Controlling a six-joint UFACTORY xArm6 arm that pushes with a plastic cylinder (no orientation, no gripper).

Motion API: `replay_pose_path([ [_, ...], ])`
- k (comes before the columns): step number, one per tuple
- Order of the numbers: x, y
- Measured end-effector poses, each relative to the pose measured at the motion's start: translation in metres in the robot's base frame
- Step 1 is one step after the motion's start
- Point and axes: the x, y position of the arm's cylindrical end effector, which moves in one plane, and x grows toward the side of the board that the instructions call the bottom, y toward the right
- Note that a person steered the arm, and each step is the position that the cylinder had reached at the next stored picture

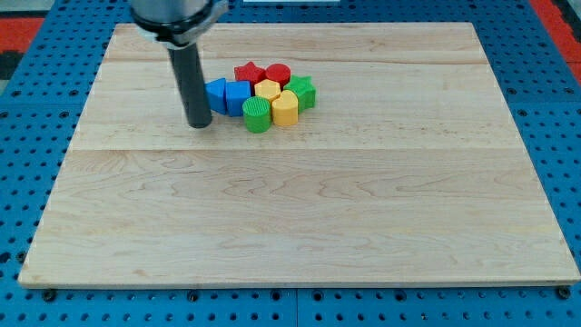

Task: Separate the triangle from the group of blocks

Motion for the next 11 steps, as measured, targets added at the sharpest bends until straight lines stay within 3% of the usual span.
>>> replay_pose_path([
  [4,-0.017,0.023],
  [7,-0.119,0.035],
  [11,-0.193,0.102],
])
